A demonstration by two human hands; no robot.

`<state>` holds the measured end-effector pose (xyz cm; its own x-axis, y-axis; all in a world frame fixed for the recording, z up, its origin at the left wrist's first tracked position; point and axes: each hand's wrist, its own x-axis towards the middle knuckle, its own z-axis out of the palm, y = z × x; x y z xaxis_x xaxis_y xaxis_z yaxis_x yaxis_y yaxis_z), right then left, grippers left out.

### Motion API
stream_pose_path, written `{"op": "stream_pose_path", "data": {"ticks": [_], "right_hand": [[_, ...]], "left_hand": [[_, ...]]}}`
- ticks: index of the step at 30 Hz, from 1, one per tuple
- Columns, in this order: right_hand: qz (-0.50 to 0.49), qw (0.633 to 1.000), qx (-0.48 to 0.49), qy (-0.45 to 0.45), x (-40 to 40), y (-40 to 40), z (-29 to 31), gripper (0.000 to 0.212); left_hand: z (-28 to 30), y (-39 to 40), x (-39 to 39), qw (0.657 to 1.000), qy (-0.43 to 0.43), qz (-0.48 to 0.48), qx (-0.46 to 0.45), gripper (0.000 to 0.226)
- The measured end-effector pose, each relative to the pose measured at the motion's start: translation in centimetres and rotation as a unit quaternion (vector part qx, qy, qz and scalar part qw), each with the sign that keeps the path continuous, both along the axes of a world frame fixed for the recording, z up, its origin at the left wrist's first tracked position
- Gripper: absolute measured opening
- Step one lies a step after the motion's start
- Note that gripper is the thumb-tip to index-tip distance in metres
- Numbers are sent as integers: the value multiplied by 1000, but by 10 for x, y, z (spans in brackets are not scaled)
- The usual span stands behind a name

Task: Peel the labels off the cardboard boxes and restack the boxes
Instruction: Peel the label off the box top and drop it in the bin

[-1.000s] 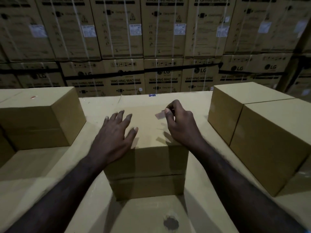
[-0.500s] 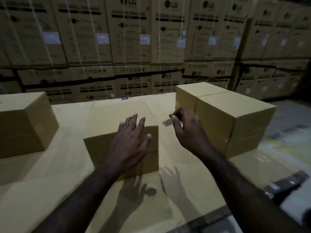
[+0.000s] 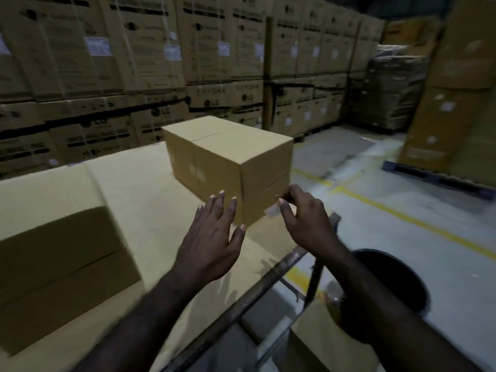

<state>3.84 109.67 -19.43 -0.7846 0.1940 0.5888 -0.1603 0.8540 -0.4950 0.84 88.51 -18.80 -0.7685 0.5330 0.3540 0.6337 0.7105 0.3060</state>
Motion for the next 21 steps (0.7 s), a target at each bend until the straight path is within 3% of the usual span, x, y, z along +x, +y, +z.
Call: {"op": "stream_pose_path", "data": {"ticks": [6, 11, 14, 21], "right_hand": [[-85, 994, -30, -59, 26, 140, -36, 15], [-137, 979, -51, -139, 40, 253, -83, 14], [-162, 965, -64, -195, 44, 308, -112, 10], [-195, 920, -107, -322, 52, 379, -179, 9]], "left_hand": [[-26, 145, -6, 997, -15, -77, -30, 84], [-53, 266, -6, 988, -61, -128, -60, 67], [-74, 326, -6, 982, -79, -151, -77, 68], [-115, 403, -11, 968, -118, -170, -139, 69]]}}
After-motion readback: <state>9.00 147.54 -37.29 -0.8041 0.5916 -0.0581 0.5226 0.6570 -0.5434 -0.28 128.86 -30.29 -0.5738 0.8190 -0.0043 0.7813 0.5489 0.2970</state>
